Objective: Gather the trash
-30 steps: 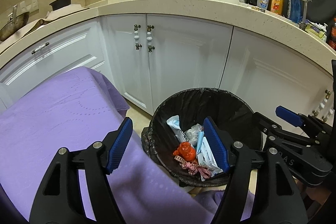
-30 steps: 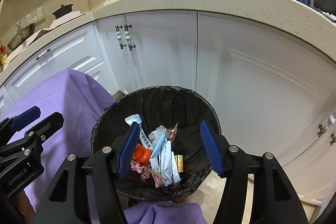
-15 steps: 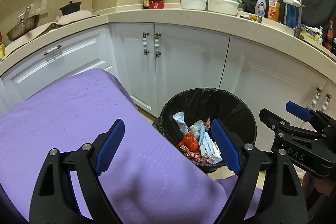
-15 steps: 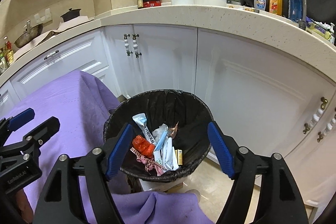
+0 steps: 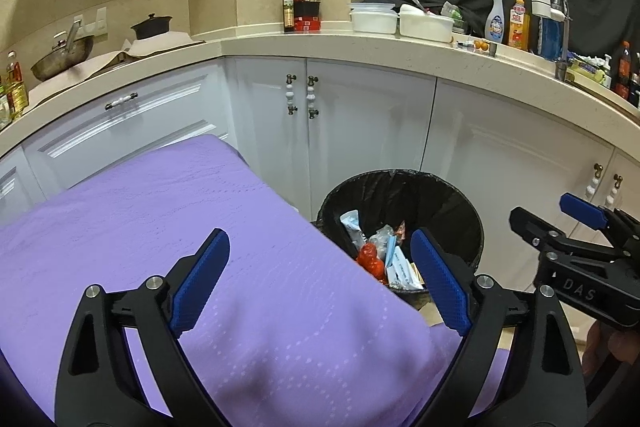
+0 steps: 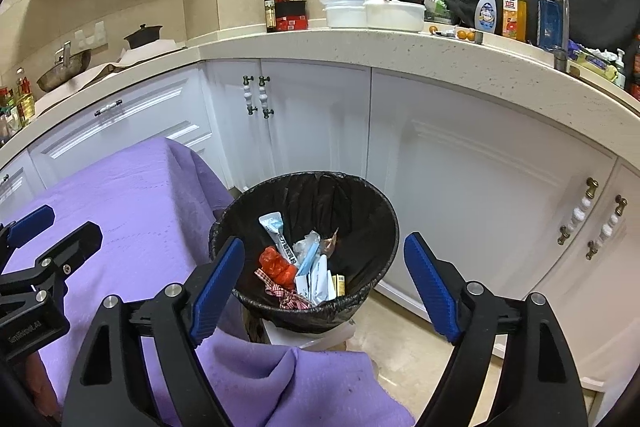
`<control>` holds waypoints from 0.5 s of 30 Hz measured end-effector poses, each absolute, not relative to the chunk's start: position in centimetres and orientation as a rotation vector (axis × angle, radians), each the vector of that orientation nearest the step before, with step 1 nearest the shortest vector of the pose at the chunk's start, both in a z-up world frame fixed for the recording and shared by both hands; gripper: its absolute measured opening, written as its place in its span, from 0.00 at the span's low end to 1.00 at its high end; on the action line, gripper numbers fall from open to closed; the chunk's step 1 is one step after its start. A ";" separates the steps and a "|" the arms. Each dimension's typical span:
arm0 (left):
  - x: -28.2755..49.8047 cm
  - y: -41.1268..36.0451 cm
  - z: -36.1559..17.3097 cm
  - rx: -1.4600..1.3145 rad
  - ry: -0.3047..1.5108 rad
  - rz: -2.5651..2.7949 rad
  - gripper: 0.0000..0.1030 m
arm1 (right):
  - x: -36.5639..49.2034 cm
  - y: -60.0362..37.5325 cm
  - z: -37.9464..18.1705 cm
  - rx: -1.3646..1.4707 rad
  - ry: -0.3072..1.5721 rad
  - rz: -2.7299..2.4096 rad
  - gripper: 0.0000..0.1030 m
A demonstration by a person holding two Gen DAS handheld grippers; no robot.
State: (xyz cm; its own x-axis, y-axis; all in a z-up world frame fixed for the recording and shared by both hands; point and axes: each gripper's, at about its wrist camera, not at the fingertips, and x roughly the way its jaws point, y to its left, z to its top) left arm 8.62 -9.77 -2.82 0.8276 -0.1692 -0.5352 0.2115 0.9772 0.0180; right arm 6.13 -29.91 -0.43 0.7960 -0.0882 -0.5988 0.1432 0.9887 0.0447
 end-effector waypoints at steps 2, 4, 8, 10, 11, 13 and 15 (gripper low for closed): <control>8.3 -9.4 -2.6 0.063 0.562 -0.198 0.87 | 5.9 -29.9 -0.3 0.088 0.636 -0.123 0.77; 8.0 -9.2 -2.2 0.055 0.552 -0.193 0.88 | 5.7 -29.8 -0.1 0.087 0.632 -0.122 0.78; 7.9 -9.0 -1.6 0.046 0.542 -0.185 0.88 | 5.6 -29.6 0.3 0.084 0.622 -0.118 0.78; 7.8 -9.0 -1.5 0.043 0.541 -0.184 0.88 | 5.5 -29.6 0.5 0.081 0.619 -0.117 0.78; 7.8 -9.0 -1.5 0.045 0.544 -0.185 0.88 | 5.6 -29.5 0.6 0.081 0.617 -0.116 0.78; 7.8 -9.0 -1.4 0.049 0.546 -0.186 0.88 | 5.5 -29.4 0.7 0.080 0.614 -0.117 0.78; 7.8 -9.0 -1.3 0.052 0.545 -0.187 0.88 | 5.4 -29.4 0.8 0.081 0.611 -0.118 0.78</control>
